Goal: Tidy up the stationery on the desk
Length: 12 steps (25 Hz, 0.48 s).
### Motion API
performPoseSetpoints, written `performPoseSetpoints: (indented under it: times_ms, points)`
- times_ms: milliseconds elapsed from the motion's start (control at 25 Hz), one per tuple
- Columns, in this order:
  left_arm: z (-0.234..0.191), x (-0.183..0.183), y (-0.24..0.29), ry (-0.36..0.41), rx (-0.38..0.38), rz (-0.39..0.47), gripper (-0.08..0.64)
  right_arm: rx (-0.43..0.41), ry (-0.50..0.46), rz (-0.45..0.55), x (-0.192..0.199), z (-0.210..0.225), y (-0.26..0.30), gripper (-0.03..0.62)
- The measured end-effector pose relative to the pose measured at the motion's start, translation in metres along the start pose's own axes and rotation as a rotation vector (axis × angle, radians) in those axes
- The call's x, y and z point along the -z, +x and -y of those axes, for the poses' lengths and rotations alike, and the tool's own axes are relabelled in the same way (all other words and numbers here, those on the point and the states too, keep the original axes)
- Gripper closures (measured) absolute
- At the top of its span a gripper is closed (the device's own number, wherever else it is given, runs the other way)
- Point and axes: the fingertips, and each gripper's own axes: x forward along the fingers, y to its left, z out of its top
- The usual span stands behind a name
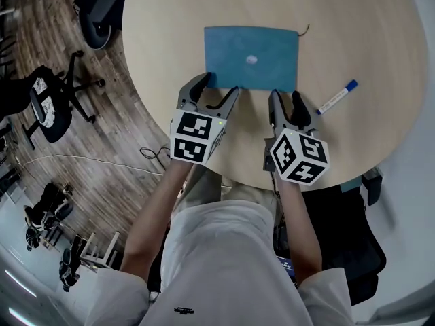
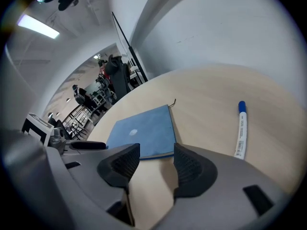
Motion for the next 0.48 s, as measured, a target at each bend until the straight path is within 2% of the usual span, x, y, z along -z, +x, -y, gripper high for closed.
performPoseSetpoints:
  times_ms: [200,360,480]
  points:
    - [0.007,0.003,0.002,0.057,0.008,-0.008,0.285,-0.006,-0.01,-0.042,0.01,0.001,0.01,0.372]
    - [0.027,0.006,0.004,0.036,0.078,-0.016,0.284,0.002,-0.03,-0.037,0.006,0.005,0.013,0.373]
    - [0.035,0.007,0.004,0.028,0.089,-0.013,0.284,0.012,-0.04,-0.032,-0.002,0.007,0.017,0.371]
